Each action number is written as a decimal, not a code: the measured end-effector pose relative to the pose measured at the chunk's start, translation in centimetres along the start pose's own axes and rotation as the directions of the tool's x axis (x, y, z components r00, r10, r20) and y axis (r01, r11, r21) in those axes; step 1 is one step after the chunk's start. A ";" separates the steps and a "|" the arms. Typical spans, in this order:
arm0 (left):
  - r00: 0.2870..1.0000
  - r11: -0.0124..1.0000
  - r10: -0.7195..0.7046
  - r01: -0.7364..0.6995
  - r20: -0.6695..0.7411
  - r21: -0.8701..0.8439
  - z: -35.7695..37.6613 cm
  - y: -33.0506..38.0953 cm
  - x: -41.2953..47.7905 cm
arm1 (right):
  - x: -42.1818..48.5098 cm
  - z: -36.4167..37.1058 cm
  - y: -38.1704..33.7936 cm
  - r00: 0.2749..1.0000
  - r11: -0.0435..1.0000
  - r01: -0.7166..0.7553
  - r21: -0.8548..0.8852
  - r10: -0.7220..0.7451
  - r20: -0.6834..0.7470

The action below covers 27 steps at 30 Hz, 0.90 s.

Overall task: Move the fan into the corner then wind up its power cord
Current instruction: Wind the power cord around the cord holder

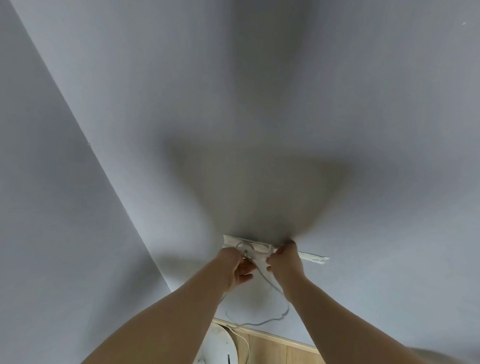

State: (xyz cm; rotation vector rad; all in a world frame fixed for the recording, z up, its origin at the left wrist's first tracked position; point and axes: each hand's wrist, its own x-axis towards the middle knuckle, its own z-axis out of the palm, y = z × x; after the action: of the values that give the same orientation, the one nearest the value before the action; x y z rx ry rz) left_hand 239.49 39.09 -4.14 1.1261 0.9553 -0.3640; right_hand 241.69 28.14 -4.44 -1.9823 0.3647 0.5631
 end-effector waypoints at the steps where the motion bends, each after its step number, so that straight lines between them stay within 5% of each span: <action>1: 1.000 0.999 -0.003 0.003 0.002 -0.038 0.2 0.0 -0.1 | 0.2 -0.1 0.2 1.000 0.998 0.009 -0.054 -0.010 -0.007; 7: 0.998 0.982 -0.041 0.049 0.044 -0.184 -0.1 -0.3 -0.6 | -0.8 -0.8 1.0 0.945 0.954 -0.045 -0.297 0.137 0.297; 12: 0.997 0.997 -0.012 0.018 0.081 -0.072 -0.5 -0.5 -0.7 | -0.2 -2.9 1.9 0.973 0.826 0.011 -0.563 0.121 0.196; 19: 0.992 0.975 0.096 -0.077 -0.085 0.206 -1.3 -0.5 -0.3 | 0.2 -4.5 2.7 0.999 0.675 0.006 -0.738 -0.030 -0.018; 24: 0.992 0.965 0.113 -0.097 -0.053 0.244 -1.6 -0.7 -1.0 | 0.2 -3.1 1.6 0.984 0.803 -0.034 -0.595 -0.076 -0.158; 27: 0.968 0.891 0.250 -0.216 -0.034 0.400 -1.0 -0.6 -1.7 | 0.1 -3.5 1.1 0.973 0.888 0.038 -0.459 -0.137 -0.186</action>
State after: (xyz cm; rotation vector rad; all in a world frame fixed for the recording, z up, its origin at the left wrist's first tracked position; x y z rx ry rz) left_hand 237.68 39.37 -3.28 1.6210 0.8258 -0.3212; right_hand 242.03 24.48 -3.95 -2.5108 0.2887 0.3995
